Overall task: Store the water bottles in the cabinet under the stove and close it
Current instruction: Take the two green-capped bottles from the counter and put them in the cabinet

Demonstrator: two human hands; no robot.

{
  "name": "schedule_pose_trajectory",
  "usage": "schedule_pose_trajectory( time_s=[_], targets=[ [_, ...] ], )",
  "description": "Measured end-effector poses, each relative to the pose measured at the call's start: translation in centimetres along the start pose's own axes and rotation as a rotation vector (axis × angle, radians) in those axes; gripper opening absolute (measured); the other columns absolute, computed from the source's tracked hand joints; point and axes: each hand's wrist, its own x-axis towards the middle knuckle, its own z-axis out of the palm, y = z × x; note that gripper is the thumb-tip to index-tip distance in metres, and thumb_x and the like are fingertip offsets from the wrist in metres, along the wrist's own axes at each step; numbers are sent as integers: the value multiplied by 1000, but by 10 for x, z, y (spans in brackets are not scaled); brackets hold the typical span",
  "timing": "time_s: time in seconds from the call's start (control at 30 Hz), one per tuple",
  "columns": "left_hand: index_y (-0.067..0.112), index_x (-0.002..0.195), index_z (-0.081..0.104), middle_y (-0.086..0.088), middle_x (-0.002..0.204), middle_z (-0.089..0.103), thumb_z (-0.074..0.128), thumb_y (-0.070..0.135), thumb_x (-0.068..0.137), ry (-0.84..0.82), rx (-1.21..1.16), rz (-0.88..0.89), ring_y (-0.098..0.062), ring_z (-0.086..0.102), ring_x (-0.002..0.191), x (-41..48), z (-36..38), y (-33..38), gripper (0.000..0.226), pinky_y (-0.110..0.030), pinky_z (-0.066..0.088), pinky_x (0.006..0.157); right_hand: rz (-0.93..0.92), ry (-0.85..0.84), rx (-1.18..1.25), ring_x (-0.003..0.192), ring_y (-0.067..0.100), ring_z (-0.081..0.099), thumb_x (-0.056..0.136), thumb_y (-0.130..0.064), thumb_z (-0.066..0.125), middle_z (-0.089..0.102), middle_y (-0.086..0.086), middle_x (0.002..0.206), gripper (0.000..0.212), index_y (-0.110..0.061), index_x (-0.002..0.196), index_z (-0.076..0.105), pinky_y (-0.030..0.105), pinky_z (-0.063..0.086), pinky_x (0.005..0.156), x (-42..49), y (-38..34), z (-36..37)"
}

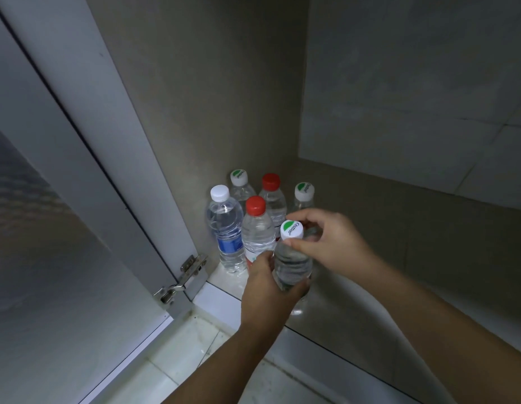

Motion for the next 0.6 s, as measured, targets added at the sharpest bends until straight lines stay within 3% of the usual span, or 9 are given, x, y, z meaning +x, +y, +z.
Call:
schedule_pose_trajectory(
  time_s=[0.1,0.17,0.33,0.43,0.53,0.6],
  targets=[
    [41,103,42,22,96,56,73,34,72,-32,-35,29,3,54,85,1,1,3,45,-16,42,73,8,-87,102,78,-7,60,73,5,66,63,0,100,38,-22,100,58,8,48,78,4,0,-7],
    [41,107,44,22,98,55,69,33,77,-33,-46,45,1,54,90,1,2,2,40,-13,41,73,3,-85,103,82,-3,58,74,7,64,61,-1,99,40,-24,98,56,6,47,77,3,2,-11],
    [35,116,46,21,101,52,65,27,81,-41,-46,45,3,49,90,1,6,1,41,-8,36,72,43,33,21,82,4,57,69,-4,74,61,-9,87,35,-26,92,58,6,45,72,1,12,-12],
    [28,121,46,16,109,55,66,29,80,-27,0,36,-2,51,98,0,3,-3,46,-16,39,80,35,70,-63,78,2,56,67,-8,75,62,-7,85,32,-19,94,61,1,40,66,2,11,-12],
    [23,122,47,6,120,59,69,31,77,11,64,10,-10,54,108,2,-4,-12,51,-23,43,86,55,87,-95,75,-3,54,70,-10,74,58,-14,80,31,-18,97,61,5,40,64,6,7,-12],
    [22,121,48,5,119,60,69,33,76,45,93,8,-11,55,106,5,-11,-16,50,-25,44,86,65,107,-97,76,3,54,71,-11,73,58,-13,80,32,-18,99,61,10,39,66,10,5,-12]
  ],
)
